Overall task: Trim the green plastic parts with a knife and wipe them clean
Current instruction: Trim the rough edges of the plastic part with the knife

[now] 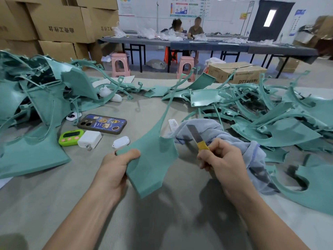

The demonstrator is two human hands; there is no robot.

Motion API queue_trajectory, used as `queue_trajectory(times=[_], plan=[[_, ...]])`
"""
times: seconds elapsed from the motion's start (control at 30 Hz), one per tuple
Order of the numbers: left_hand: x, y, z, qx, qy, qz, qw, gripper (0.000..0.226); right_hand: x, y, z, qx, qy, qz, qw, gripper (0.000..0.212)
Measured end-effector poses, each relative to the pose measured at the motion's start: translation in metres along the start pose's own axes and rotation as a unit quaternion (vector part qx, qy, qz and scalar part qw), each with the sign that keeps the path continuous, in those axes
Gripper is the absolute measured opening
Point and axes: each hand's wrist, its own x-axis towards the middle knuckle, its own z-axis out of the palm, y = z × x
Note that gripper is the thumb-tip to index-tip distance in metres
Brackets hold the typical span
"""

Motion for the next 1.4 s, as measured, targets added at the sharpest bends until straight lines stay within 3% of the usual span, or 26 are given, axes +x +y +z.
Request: queue_trajectory(times=[0.17, 0.27, 0.4, 0.53, 0.63, 0.73, 0.8, 0.93, 1.07, 1.23, 1.27, 1.4], plan=[[-0.002, -0.003, 0.0, 0.055, -0.031, 0.039, 0.997, 0.021, -0.01, -0.005, 0.011, 0.148, -0.128, 0.118, 0.974, 0.026], [-0.003, -0.009, 0.001, 0.12, -0.052, 0.05, 0.99, 0.021, -0.016, -0.003, 0.019, 0.109, -0.167, 0.134, 0.971, 0.029], [-0.005, -0.011, 0.004, 0.119, -0.07, 0.035, 0.99, 0.018, -0.019, 0.002, 0.026, 0.035, -0.111, 0.111, 0.987, 0.028], [-0.008, -0.009, 0.005, 0.079, -0.113, -0.05, 0.989, 0.028, -0.017, 0.007, 0.028, 0.048, -0.065, 0.097, 0.992, 0.029], [-0.009, -0.009, 0.007, 0.095, -0.097, -0.064, 0.989, 0.021, -0.016, 0.006, 0.028, 0.066, -0.05, 0.081, 0.993, 0.031], [-0.009, -0.007, 0.007, 0.102, -0.061, -0.054, 0.991, 0.013, -0.015, 0.006, 0.019, -0.088, -0.046, -0.02, 0.995, 0.029], [-0.007, -0.003, 0.004, 0.095, -0.047, -0.06, 0.993, 0.015, -0.014, 0.006, 0.011, -0.239, -0.037, -0.093, 0.966, 0.026], [-0.006, 0.002, -0.001, 0.083, -0.038, -0.09, 0.992, 0.017, -0.012, 0.006, 0.008, -0.352, 0.032, -0.155, 0.923, 0.028], [-0.006, 0.005, -0.001, 0.089, -0.023, -0.107, 0.99, 0.015, -0.007, 0.002, 0.003, -0.301, 0.182, -0.157, 0.923, 0.028], [-0.007, 0.006, -0.002, 0.094, -0.024, -0.115, 0.989, 0.014, -0.011, 0.004, 0.001, -0.306, -0.008, -0.191, 0.933, 0.031], [-0.008, 0.006, -0.002, 0.097, -0.027, -0.116, 0.988, 0.013, -0.011, 0.006, 0.003, -0.322, -0.012, -0.182, 0.929, 0.031], [-0.009, 0.005, 0.0, 0.11, -0.025, -0.114, 0.987, 0.012, -0.002, 0.005, -0.001, -0.321, 0.161, -0.156, 0.92, 0.032]])
